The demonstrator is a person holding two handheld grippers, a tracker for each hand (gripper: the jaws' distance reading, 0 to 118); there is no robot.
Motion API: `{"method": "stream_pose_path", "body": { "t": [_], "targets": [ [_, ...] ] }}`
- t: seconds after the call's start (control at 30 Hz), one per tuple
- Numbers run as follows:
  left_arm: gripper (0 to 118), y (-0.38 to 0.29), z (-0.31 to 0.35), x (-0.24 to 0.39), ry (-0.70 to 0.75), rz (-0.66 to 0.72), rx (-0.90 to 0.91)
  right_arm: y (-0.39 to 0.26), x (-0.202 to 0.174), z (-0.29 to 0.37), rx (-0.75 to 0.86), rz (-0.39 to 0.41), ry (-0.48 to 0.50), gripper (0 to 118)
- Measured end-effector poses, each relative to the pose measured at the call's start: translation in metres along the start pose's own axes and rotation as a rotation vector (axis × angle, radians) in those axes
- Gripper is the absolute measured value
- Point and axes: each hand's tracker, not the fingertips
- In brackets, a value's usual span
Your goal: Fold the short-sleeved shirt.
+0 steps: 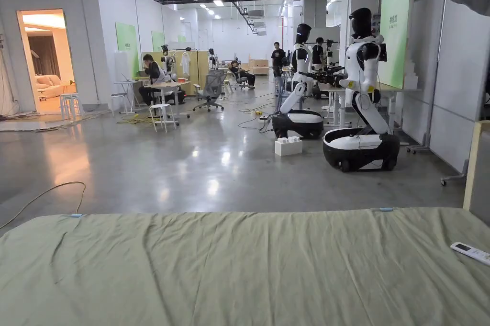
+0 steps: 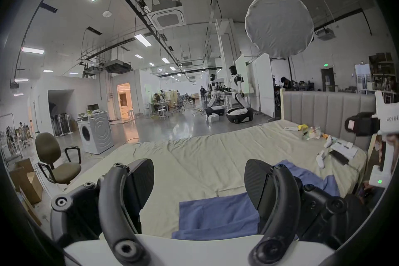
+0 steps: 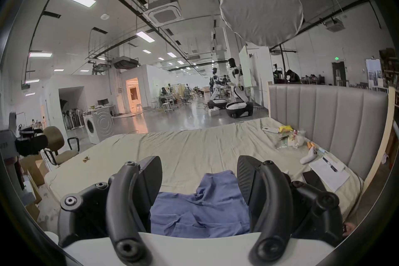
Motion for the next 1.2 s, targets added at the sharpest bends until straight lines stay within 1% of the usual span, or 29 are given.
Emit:
{"method": "stream_pose_path", "body": {
  "t": [0.03, 0.07, 0.1, 0.17, 0.2, 0.23, 0.27, 0.33, 0.37, 0.67, 0.8, 0.93, 1.0, 1.13, 1.2],
  "targets": [
    [79, 0.002, -0.001, 0.001, -0.015, 0.022, 0.002, 0.001, -0.002, 0.0, -0.011, 0.012, 0.011, 64],
    [71, 0.002, -0.002, 0.002, -0.025, 0.038, 0.008, 0.001, -0.003, -0.001, -0.021, 0.022, 0.02, 57],
    [52, 0.004, -0.001, 0.002, -0.028, 0.046, 0.009, 0.0, -0.005, -0.001, -0.02, 0.029, 0.025, 46],
    [18, 0.005, -0.002, 0.003, -0.038, 0.028, 0.009, -0.001, -0.008, -0.001, -0.028, 0.028, 0.037, 30],
    [6, 0.004, -0.003, 0.003, -0.042, 0.028, 0.005, -0.002, -0.007, -0.001, -0.029, 0.02, 0.04, 18],
    [5, 0.004, -0.005, 0.004, -0.049, 0.036, -0.002, -0.003, -0.007, -0.002, -0.035, 0.006, 0.047, 10],
    [2, 0.003, -0.005, 0.004, -0.054, 0.053, 0.0, -0.004, -0.008, -0.003, -0.039, 0.007, 0.049, 7],
    [1, 0.002, -0.007, 0.001, -0.078, 0.1, -0.025, -0.004, -0.012, -0.003, -0.038, 0.022, 0.034, 1],
    [1, 0.001, -0.007, 0.0, -0.065, 0.109, -0.018, -0.003, -0.013, -0.005, -0.049, 0.029, 0.036, 0],
    [0, -0.001, -0.007, -0.005, -0.051, 0.125, -0.022, -0.003, -0.013, -0.01, -0.043, 0.022, 0.025, 0],
    [0, -0.006, -0.012, -0.007, -0.047, 0.127, -0.053, -0.006, -0.012, -0.013, -0.056, 0.015, 0.021, 0],
    [0, -0.018, -0.027, -0.02, -0.041, 0.157, -0.117, -0.012, -0.01, -0.018, -0.091, 0.027, 0.019, 0],
    [0, -0.031, -0.043, -0.028, -0.044, 0.178, -0.163, -0.016, -0.009, -0.021, -0.111, 0.024, 0.018, 0],
    [0, -0.066, -0.096, -0.046, -0.087, 0.255, -0.285, -0.032, -0.005, -0.03, -0.165, -0.009, 0.008, 0],
    [1, -0.092, -0.13, -0.053, -0.062, 0.264, -0.344, -0.041, -0.003, -0.035, -0.2, -0.019, 0.001, 0]
  ]
}}
